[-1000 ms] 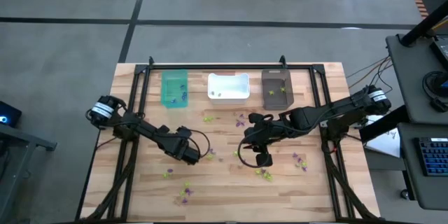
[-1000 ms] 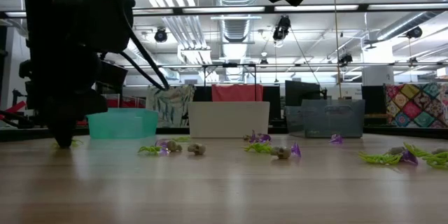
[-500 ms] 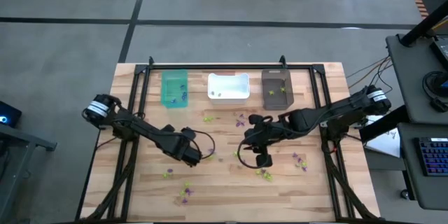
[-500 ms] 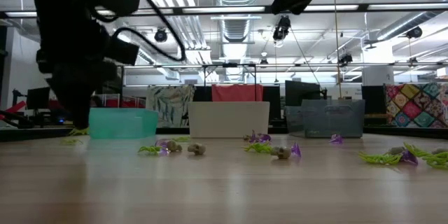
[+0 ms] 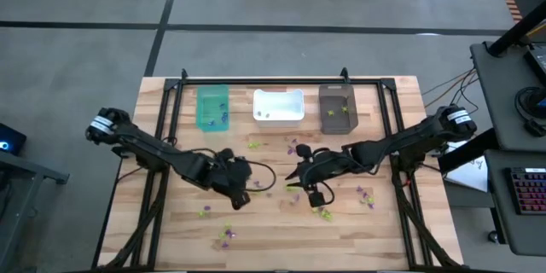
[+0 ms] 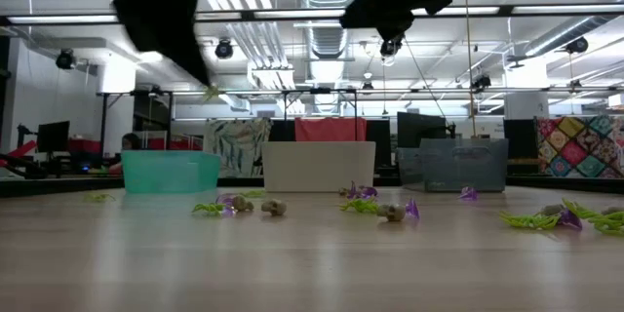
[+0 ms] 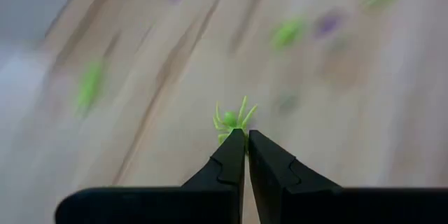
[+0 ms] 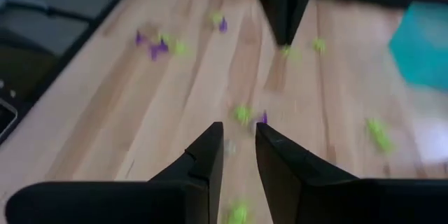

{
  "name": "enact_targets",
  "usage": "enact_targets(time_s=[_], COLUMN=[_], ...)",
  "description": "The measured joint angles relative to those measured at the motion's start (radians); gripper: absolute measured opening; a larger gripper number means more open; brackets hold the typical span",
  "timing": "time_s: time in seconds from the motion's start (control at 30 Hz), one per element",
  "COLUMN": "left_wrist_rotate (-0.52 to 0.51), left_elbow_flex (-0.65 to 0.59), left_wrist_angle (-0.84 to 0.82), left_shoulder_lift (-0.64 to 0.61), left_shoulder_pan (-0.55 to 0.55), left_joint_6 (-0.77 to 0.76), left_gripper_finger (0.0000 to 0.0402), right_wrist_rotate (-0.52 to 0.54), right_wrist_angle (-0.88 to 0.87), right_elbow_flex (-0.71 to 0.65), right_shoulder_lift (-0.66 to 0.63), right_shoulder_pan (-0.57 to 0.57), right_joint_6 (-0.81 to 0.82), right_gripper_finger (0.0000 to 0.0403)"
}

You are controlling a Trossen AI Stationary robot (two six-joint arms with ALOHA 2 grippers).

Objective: Sort Halloween decoration
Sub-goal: Put the green spider toy into the black bin

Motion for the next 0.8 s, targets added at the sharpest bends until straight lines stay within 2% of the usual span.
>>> enact_targets(time_s=[0.17, 0.27, 0.8], left_wrist_rotate=[0.013, 0.046, 0.054], left_elbow_flex=[0.0, 0.0, -0.002], left_wrist_angle=[0.238, 0.322, 0.439], left_shoulder_lift=[-0.032, -0.035, 0.008], left_shoulder_pan=[-0.005, -0.005, 0.021], left_joint_6=[0.233, 0.303, 0.359], left_gripper_finger=[0.0, 0.0, 0.0], right_wrist_rotate=[-0.001, -0.001, 0.007], right_wrist_angle=[0.232, 0.275, 0.275], right_elbow_flex=[-0.078, -0.089, -0.089], right_shoulder_lift=[0.0, 0.0, 0.0], right_shoulder_pan=[0.0, 0.0, 0.0], right_joint_6=[-0.031, -0.047, -0.091], right_gripper_finger=[0.009, 0.0091, 0.0091])
